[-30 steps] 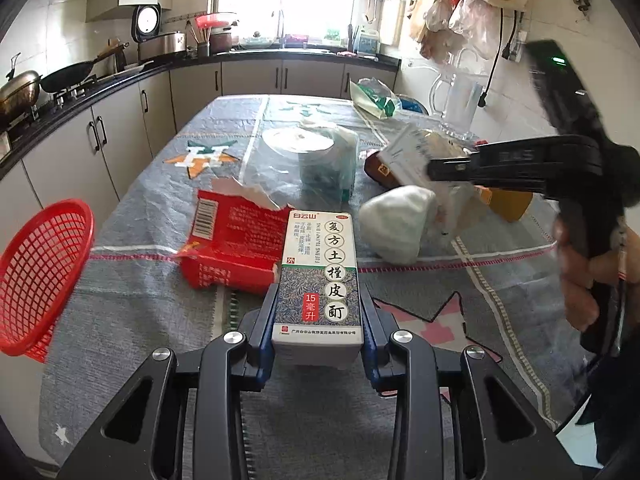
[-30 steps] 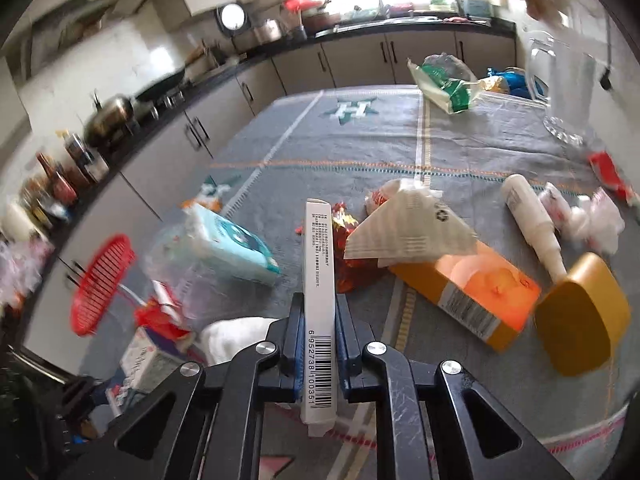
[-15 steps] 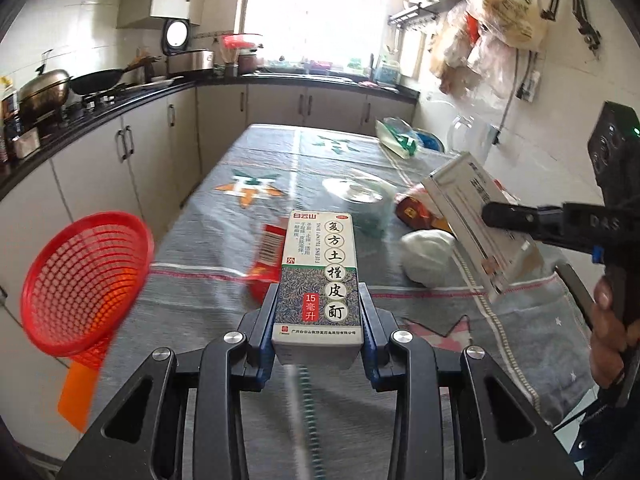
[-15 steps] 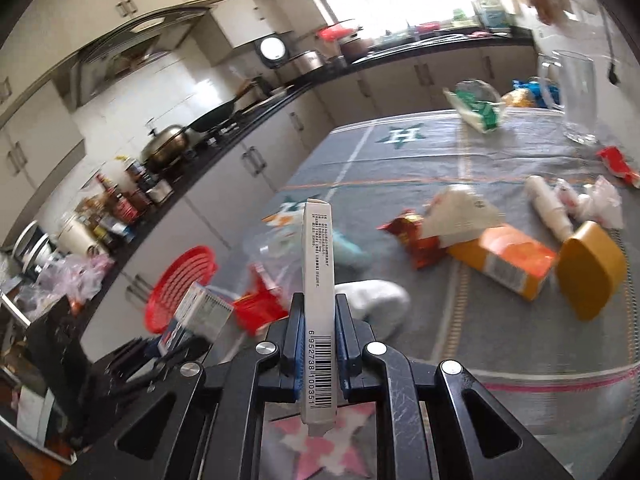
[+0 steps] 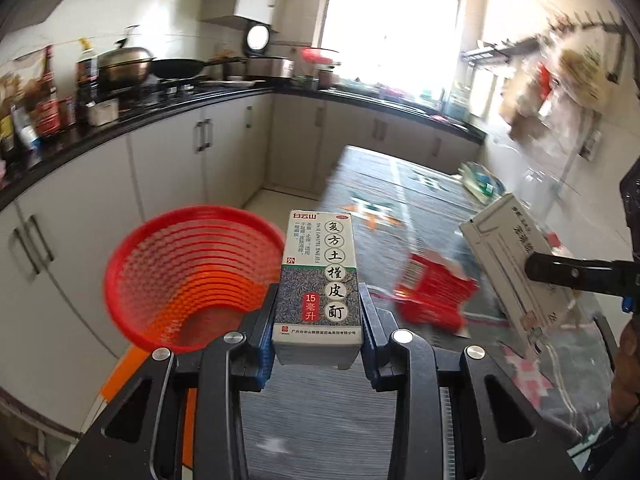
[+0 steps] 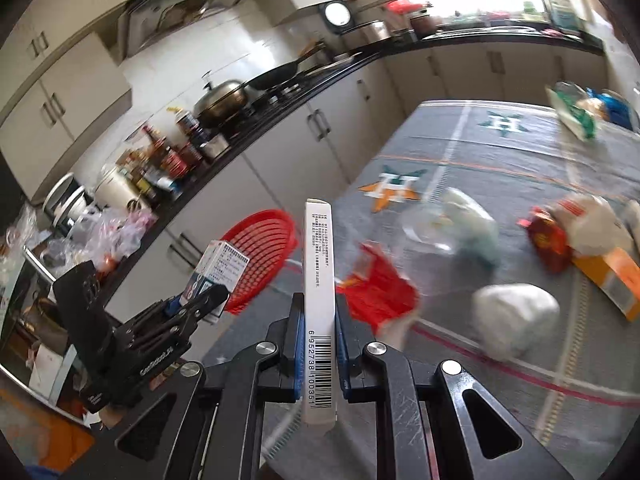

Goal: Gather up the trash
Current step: 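Carry both boxes to the red basket and open both grippers over it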

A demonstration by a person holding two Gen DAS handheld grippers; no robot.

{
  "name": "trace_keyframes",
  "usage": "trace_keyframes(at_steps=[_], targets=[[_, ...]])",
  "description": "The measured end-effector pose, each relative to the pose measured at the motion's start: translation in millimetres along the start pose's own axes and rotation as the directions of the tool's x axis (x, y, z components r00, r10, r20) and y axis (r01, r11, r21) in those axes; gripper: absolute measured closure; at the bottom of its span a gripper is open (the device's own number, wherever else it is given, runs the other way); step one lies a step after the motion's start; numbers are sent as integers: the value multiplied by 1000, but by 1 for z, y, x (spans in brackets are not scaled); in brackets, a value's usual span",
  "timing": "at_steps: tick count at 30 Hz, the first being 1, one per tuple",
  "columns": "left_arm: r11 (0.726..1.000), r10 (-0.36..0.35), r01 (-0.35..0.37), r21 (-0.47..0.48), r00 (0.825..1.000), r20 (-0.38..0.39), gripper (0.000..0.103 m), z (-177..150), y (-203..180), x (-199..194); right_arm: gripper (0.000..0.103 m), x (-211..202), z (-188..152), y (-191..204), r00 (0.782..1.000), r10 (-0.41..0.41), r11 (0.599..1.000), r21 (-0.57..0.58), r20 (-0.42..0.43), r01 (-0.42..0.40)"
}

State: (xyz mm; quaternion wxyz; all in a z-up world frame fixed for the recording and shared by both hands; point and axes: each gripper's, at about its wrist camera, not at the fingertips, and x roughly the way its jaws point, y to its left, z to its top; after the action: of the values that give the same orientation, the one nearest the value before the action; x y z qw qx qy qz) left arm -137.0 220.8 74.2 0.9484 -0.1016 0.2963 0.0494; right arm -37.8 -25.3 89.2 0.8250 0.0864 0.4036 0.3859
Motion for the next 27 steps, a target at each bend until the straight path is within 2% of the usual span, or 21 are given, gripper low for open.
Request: trace_keyframes(at_steps=[9,14,20,27], targets=[[992,75,-76,-98,997,-17,69,12,66,16,88,66,33,52,996,55,997,-43,-73,-58],[986,113,-118,-122,993,-44,69,15,94,31,88,111,52,75,990,77,996,-44,-117,-83],[981,122,-131,-142,990,-73,69,15,112,49,88,167,59,89,981,77,996,-37,-175,-85],[979,118,-133,-156,988,-101,69,13,121,68,88,208,64,90,974,64,997,-25,-216,-71]])
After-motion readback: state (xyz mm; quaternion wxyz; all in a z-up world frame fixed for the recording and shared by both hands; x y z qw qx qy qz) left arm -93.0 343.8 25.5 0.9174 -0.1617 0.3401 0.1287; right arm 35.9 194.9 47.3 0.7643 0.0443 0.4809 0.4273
